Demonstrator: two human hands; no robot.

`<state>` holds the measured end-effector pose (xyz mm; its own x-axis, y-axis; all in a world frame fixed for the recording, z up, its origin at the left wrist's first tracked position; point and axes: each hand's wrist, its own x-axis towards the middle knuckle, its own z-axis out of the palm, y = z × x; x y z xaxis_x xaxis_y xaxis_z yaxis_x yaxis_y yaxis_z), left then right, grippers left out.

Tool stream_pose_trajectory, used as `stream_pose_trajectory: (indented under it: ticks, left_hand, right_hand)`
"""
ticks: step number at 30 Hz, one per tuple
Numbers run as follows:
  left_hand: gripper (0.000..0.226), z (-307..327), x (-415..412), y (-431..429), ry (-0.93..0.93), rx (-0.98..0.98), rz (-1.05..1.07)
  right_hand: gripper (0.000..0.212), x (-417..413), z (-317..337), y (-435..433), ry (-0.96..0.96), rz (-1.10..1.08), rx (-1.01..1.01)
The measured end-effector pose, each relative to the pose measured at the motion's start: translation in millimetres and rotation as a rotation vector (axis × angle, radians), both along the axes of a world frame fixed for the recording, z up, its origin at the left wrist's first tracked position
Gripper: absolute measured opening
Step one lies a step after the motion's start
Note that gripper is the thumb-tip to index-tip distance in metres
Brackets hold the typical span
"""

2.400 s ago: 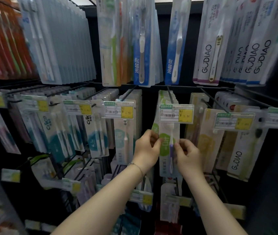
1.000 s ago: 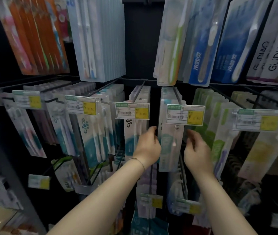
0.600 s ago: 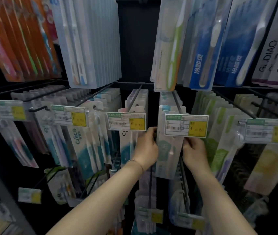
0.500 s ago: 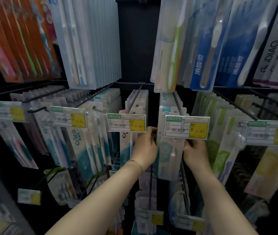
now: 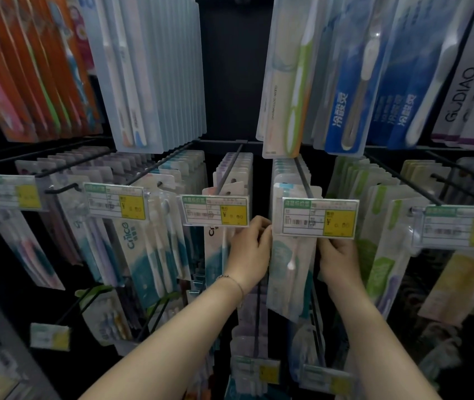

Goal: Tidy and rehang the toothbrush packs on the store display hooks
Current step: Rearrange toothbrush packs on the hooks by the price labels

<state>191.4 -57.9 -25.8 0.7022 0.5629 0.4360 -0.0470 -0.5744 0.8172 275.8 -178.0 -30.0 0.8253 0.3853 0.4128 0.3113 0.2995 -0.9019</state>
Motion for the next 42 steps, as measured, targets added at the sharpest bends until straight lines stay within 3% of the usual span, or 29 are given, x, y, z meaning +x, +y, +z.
stream_pose_trajectory:
  ticks: [11,22,27,42]
  left_hand:
    - [0.023,-2.2,-0.3,-1.3,-0.077,-0.057,-0.031]
    - [0.018,1.8,-4.9,-1.0,-0.089,-0.115,-0.120]
    - [0.017,4.9,-5.4,-4.7,-0.081,-0.170,-0.137]
    - [0.018,5.5,-1.8,-10.1,-0.072,-0.297,-0.158]
  right_hand:
    - [0.019,5.5,-12.6,-3.8,0.054,0.116,0.003]
    - [0.041,3.9,6.1,-4.7,0.022,0.056,-0.005]
    - [0.032,3.6,10.2,-7.9,-0.009,0.059,-0.026]
    - [0.039,6.2,33.9,-11.3,-0.098,0.070,-0.133]
